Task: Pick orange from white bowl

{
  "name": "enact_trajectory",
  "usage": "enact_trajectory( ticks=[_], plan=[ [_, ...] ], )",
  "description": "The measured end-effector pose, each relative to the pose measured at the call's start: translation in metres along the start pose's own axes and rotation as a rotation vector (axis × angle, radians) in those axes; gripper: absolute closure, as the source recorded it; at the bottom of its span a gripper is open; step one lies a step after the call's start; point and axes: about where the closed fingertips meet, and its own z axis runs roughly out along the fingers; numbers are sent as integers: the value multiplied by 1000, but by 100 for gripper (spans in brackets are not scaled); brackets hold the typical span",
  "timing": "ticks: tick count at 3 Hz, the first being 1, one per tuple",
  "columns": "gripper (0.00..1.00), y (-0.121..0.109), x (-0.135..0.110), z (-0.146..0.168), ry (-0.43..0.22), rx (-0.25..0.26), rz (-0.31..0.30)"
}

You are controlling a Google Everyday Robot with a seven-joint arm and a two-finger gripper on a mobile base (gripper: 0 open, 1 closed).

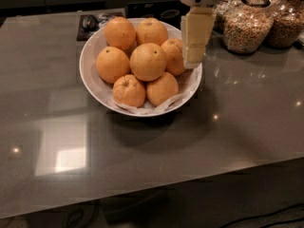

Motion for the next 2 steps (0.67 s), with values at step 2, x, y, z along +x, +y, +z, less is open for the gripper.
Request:
enact_trajectory(
  ticks=[2],
  plan=[
    [0, -9, -33, 36, -9, -42, -76]
  ],
)
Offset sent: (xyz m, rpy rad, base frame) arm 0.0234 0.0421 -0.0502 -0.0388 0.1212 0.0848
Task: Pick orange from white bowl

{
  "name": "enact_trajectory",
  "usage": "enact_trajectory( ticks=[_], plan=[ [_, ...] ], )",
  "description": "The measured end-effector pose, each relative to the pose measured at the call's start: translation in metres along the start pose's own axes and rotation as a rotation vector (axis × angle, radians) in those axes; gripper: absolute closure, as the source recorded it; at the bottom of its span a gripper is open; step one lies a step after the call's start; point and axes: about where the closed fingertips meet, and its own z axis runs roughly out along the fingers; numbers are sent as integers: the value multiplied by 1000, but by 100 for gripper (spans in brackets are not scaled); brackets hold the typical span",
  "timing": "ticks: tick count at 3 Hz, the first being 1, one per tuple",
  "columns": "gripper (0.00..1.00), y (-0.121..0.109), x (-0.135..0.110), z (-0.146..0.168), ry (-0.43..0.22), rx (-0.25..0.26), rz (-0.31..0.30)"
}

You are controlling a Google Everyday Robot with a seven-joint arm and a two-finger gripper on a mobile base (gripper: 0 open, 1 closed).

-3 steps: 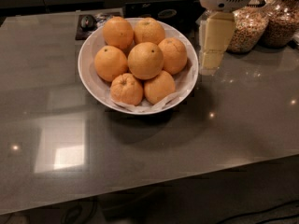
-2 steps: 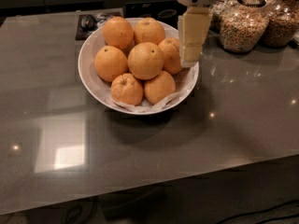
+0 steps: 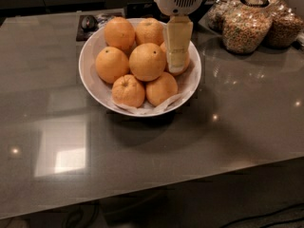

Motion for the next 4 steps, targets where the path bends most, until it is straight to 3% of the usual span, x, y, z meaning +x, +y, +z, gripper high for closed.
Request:
enact_trajectory(
  ticks=[1, 4],
  plan=[
    [0, 2, -11, 13, 4, -25, -21],
    [13, 8, -32, 37, -7, -90, -57]
  ],
)
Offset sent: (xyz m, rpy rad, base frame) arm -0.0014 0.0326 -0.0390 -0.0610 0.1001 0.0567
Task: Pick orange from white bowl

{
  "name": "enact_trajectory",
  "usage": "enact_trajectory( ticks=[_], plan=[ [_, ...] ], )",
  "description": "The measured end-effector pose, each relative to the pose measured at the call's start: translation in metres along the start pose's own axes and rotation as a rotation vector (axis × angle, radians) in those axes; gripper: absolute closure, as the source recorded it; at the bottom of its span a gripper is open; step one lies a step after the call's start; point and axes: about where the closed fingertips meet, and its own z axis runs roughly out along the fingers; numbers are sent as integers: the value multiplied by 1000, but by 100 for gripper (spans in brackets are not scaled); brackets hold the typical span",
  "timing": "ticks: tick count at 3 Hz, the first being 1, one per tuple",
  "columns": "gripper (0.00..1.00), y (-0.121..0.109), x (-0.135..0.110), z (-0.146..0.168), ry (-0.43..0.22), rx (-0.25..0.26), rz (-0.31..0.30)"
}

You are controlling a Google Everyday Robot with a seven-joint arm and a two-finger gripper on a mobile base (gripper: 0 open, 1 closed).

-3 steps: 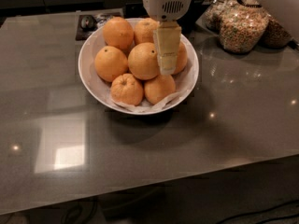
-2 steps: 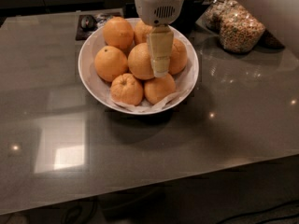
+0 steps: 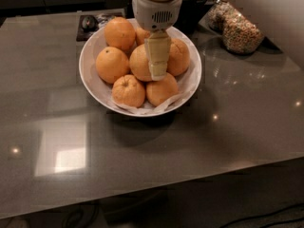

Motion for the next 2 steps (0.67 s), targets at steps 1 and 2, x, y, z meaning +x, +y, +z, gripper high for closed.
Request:
enact_trajectory(
  ticks=[1, 2],
  plan=[
    [21, 4, -1, 5, -9, -16, 8],
    [23, 8, -2, 9, -22, -28, 16]
  ],
)
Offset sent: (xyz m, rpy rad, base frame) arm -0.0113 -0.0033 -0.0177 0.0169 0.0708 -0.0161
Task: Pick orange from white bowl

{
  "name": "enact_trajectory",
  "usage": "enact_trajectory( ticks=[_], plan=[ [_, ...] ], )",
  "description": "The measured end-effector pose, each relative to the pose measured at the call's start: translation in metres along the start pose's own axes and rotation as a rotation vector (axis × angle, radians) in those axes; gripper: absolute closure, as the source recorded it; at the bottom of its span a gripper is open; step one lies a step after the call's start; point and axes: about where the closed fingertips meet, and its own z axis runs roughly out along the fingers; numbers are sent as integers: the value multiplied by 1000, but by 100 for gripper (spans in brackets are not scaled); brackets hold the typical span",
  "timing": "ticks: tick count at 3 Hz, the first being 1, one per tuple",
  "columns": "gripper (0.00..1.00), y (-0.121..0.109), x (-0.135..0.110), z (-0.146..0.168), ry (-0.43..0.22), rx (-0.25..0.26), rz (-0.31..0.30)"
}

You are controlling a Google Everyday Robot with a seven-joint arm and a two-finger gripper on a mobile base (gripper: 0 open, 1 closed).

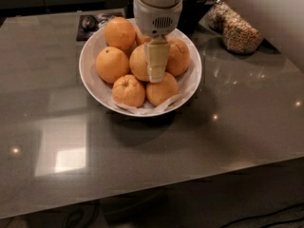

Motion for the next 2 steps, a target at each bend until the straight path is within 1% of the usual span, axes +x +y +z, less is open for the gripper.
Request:
enact_trajectory(
  ticks=[2],
  plan=[
    [23, 3, 0, 7, -10, -23, 0]
  ],
)
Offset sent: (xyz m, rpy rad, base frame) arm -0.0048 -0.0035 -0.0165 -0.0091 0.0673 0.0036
